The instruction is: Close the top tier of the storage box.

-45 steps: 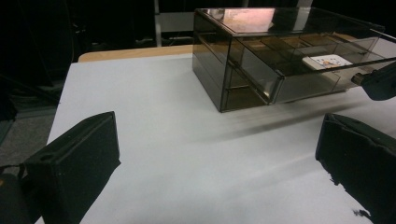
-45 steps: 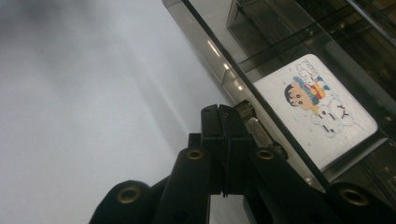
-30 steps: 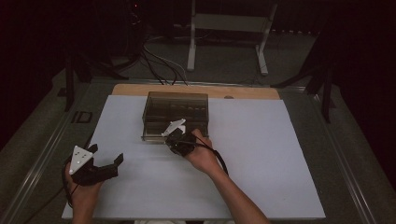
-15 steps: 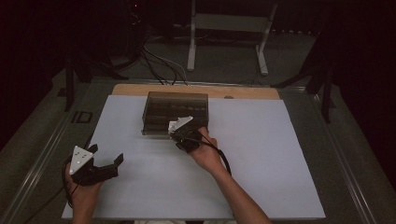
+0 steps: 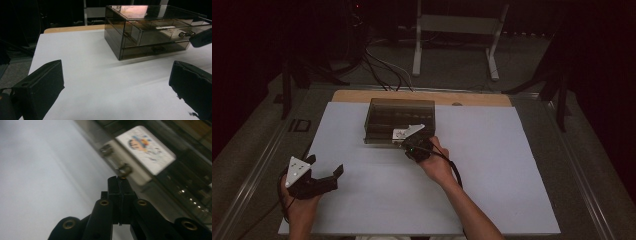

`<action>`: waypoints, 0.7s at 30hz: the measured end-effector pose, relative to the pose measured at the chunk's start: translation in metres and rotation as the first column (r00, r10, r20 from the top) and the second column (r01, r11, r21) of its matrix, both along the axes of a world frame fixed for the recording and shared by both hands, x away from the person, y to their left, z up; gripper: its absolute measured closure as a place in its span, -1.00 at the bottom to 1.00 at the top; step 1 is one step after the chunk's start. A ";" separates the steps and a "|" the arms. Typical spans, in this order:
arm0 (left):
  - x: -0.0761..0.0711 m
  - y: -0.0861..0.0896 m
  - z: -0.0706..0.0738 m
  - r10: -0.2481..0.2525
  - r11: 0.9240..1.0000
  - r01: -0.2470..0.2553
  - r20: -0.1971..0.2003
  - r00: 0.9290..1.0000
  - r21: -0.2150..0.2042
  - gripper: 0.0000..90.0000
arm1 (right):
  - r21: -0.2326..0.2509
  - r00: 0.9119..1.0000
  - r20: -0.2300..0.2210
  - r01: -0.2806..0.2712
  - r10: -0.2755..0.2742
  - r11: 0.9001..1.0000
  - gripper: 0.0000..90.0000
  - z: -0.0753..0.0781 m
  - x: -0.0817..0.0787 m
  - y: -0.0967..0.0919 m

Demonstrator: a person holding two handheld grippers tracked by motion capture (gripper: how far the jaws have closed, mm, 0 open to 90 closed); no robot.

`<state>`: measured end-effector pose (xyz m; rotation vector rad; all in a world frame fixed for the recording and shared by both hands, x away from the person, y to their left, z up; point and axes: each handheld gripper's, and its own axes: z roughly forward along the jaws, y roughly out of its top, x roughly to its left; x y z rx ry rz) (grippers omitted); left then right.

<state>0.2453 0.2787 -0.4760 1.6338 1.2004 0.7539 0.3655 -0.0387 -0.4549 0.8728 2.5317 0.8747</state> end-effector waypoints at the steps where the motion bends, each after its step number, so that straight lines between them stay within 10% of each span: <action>1: 0.000 0.000 0.000 -0.001 1.000 0.001 -0.001 1.000 0.001 -0.97 | 0.006 1.000 -0.002 0.009 -0.009 1.000 1.00 0.001 0.001 -0.001; 21: 0.000 0.000 0.000 -0.001 1.000 0.001 -0.001 1.000 0.001 -0.97 | 0.044 0.997 0.015 0.073 -0.073 0.996 1.00 0.000 0.006 -0.001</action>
